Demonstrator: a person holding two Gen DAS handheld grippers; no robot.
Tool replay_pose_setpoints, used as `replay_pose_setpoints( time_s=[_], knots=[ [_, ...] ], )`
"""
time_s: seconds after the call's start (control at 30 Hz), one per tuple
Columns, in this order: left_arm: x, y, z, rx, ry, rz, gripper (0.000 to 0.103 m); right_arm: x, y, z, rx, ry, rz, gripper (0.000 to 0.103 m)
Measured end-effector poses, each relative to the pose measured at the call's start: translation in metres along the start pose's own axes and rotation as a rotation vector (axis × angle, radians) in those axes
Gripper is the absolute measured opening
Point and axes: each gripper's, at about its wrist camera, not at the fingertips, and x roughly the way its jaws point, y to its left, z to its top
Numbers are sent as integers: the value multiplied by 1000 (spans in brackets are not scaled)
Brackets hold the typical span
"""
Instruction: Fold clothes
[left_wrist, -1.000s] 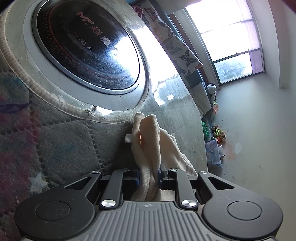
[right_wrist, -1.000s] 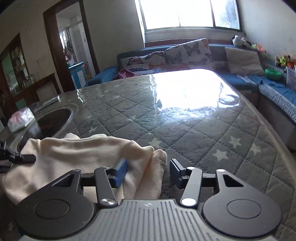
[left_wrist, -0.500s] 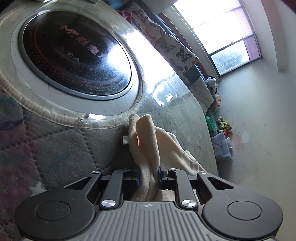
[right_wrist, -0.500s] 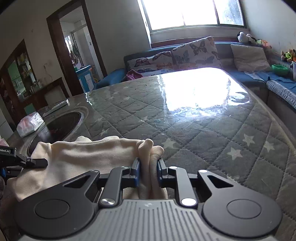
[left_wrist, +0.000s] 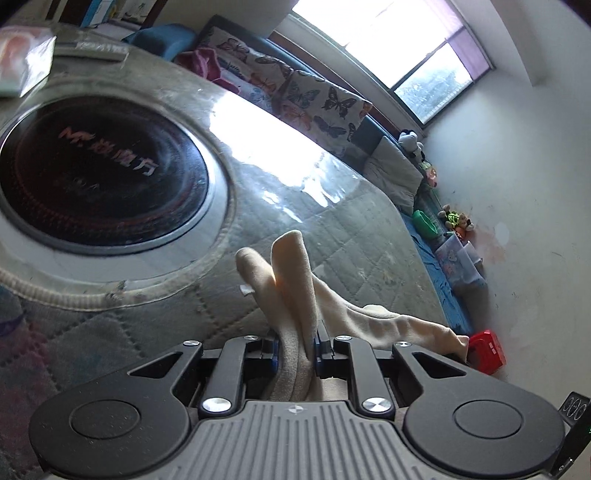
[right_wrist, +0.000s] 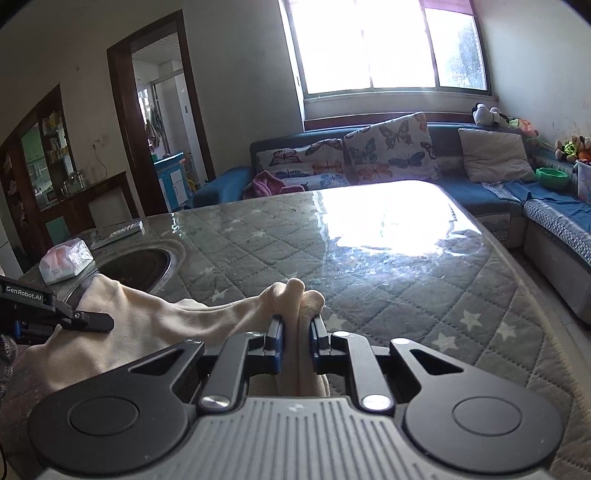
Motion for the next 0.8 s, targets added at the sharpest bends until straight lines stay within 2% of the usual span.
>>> replay_pose_setpoints(
  time_s=[0.4, 0.8],
  knots=[
    [27, -46, -6, 96, 57, -14, 18, -27, -33, 8, 39, -59, -75, 13],
    [60, -97, -13, 196, 97, -23, 18, -36, -75, 19, 71, -86, -138, 13]
  ],
)
